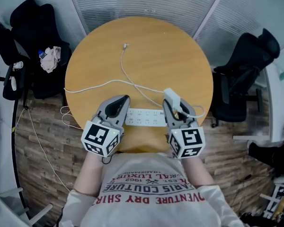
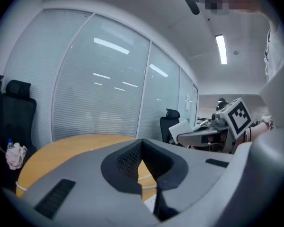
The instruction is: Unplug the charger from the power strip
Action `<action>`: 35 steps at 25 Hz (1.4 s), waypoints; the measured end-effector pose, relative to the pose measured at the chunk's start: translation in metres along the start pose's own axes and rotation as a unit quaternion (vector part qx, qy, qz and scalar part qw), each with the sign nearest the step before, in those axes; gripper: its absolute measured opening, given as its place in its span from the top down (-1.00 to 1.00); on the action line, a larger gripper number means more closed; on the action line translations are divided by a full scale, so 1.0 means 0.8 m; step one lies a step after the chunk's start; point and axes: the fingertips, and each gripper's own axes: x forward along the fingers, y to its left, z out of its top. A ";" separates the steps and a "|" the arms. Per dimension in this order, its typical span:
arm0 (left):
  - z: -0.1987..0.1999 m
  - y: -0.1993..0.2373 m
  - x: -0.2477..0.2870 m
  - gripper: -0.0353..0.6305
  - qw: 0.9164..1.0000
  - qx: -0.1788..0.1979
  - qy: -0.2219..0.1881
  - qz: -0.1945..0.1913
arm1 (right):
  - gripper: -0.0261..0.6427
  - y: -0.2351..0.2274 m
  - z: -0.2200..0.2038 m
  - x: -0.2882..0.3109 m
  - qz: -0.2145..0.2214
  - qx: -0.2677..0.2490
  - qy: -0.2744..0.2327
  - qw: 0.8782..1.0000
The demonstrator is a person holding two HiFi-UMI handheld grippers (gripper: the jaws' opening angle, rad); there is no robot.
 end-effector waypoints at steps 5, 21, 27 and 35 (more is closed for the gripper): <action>0.075 -0.012 -0.038 0.80 0.995 0.059 -0.071 0.034 | 0.46 0.013 0.043 -0.022 0.025 -0.012 -0.062 0.998; 0.085 -0.039 -0.044 0.80 0.993 0.066 -0.084 0.048 | 0.46 0.016 0.046 -0.034 0.054 -0.026 -0.069 0.996; 0.082 -0.042 -0.041 0.80 0.994 0.062 -0.081 0.050 | 0.46 0.013 0.039 -0.032 0.056 -0.026 -0.060 0.996; 0.073 -0.041 -0.035 0.80 0.994 0.056 -0.075 0.050 | 0.46 0.011 0.028 -0.027 0.057 -0.026 -0.046 0.997</action>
